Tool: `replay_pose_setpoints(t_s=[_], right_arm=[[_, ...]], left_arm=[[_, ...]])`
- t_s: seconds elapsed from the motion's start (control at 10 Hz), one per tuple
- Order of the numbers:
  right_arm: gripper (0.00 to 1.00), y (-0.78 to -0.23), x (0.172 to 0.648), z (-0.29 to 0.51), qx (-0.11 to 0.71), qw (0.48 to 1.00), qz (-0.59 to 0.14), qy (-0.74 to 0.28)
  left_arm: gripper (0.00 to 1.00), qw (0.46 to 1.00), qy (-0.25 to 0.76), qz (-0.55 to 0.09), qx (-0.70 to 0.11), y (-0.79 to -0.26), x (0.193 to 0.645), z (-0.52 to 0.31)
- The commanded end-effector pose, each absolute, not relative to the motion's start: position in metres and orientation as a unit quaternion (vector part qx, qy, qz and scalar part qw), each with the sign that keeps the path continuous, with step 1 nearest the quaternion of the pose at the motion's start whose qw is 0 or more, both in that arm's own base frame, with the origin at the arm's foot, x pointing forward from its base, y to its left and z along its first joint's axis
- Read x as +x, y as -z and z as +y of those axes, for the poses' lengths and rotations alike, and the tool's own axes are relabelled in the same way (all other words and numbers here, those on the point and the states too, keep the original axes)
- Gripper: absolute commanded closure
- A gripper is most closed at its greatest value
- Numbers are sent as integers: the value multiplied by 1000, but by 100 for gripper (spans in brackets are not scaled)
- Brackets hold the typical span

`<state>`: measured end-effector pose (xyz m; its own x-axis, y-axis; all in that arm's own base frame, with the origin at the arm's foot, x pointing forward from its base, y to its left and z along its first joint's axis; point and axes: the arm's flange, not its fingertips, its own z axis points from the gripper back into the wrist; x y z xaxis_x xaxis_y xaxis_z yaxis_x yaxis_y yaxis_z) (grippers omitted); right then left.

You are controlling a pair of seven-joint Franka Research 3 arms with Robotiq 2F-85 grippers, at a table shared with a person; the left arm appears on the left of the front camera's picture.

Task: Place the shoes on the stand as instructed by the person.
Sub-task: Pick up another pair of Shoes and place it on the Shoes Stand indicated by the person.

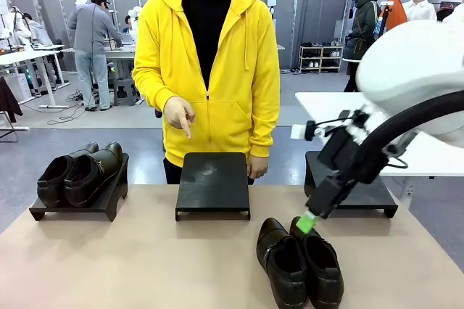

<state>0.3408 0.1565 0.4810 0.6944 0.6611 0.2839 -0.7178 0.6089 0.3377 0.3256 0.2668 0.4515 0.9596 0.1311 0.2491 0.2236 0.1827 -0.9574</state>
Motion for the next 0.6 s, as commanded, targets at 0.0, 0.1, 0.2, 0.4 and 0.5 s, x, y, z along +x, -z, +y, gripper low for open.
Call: replay_pose_setpoints(t_s=[0.0, 0.1, 0.2, 0.4, 0.5], right_arm=[[0, -460, 349, 179, 188, 922, -47, -337], [0, -443, 356, 187, 174, 932, -46, -314], [0, -428, 361, 191, 158, 941, -48, -296], [0, -406, 373, 187, 135, 951, -52, -274], [0, -394, 375, 183, 127, 955, -45, -265]], left_arm=[[0, 755, 32, -147, -638, -452, 323, 264], [0, 755, 32, -147, -638, -452, 323, 264], [0, 755, 32, -147, -638, -452, 323, 264], [0, 755, 32, -147, -638, -452, 323, 264], [0, 755, 32, -147, -638, -452, 323, 264]])
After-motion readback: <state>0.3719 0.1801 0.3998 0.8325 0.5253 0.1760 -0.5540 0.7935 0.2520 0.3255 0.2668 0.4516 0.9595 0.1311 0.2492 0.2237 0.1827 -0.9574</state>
